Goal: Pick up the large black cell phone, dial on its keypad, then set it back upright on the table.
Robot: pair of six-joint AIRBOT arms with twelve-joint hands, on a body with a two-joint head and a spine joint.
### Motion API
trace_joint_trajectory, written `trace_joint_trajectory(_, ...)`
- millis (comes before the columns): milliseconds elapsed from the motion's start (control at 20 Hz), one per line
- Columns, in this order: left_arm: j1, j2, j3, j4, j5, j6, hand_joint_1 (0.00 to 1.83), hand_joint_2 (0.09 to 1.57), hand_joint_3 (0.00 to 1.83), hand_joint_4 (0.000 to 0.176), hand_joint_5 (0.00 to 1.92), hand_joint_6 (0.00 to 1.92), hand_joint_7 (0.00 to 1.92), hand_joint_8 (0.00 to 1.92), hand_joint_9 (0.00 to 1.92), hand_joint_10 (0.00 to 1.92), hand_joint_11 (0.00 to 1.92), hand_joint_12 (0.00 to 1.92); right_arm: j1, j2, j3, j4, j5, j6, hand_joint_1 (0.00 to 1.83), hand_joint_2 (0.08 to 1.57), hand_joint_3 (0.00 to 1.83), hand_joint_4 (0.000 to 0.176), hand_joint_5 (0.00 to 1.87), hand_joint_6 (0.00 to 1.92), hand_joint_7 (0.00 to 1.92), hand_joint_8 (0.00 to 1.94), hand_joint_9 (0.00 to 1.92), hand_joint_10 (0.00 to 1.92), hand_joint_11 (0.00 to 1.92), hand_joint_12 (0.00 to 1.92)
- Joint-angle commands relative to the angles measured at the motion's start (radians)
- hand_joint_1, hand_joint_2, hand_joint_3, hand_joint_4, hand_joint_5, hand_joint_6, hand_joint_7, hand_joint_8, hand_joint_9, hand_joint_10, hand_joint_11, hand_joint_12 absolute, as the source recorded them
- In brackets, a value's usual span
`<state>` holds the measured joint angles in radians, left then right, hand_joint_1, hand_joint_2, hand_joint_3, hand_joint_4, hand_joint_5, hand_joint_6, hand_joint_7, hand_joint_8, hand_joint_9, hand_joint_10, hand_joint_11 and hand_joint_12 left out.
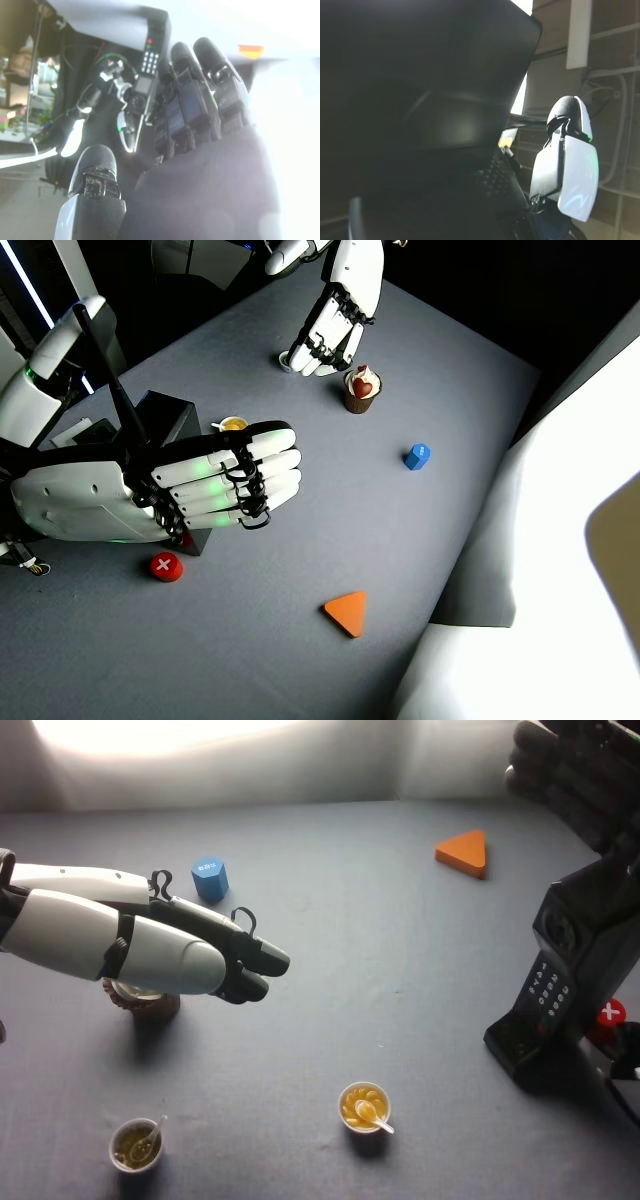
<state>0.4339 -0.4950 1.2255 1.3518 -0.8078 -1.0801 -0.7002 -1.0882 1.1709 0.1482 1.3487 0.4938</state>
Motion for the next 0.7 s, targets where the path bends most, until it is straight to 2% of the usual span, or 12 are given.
trace_joint_trajectory(0, -0.028, 0.009, -0.003, -0.071, -0.052, -0.014, 0.00, 1.25, 0.00, 0.000, 0.30, 0.00, 0.49, 0.01, 0.50, 0.01, 0.10, 1.03, 0.015, 0.014, -0.004, 0.002, 0.119, 0.008, 0.27, 0.93, 0.00, 0.017, 0.18, 0.00, 0.20, 0.00, 0.16, 0.00, 0.00, 0.48)
trace_joint_trajectory(200, -0.028, 0.010, -0.004, -0.071, -0.052, -0.015, 0.00, 1.25, 0.00, 0.000, 0.30, 0.00, 0.49, 0.00, 0.51, 0.01, 0.11, 1.04, 0.029, 0.018, -0.004, 0.002, 0.113, 0.008, 0.24, 0.95, 0.01, 0.017, 0.17, 0.00, 0.19, 0.00, 0.15, 0.00, 0.00, 0.45)
trace_joint_trajectory(450, -0.028, 0.011, -0.006, -0.071, -0.050, -0.016, 0.00, 1.25, 0.00, 0.000, 0.32, 0.01, 0.51, 0.01, 0.52, 0.01, 0.12, 1.04, 0.038, 0.026, -0.003, 0.000, 0.108, 0.009, 0.26, 0.94, 0.00, 0.024, 0.20, 0.00, 0.20, 0.00, 0.15, 0.00, 0.00, 0.49)
trace_joint_trajectory(600, -0.028, 0.011, -0.007, -0.071, -0.048, -0.016, 0.00, 1.25, 0.00, 0.000, 0.32, 0.01, 0.49, 0.00, 0.50, 0.00, 0.11, 1.03, 0.038, 0.035, -0.003, 0.000, 0.106, 0.010, 0.24, 0.95, 0.00, 0.019, 0.19, 0.00, 0.19, 0.00, 0.15, 0.00, 0.00, 0.47)
trace_joint_trajectory(650, -0.028, 0.011, -0.007, -0.071, -0.048, -0.017, 0.00, 1.25, 0.00, 0.000, 0.31, 0.00, 0.49, 0.00, 0.49, 0.00, 0.10, 1.03, 0.038, 0.039, -0.003, 0.000, 0.106, 0.010, 0.26, 0.95, 0.00, 0.023, 0.20, 0.01, 0.20, 0.00, 0.15, 0.00, 0.00, 0.47)
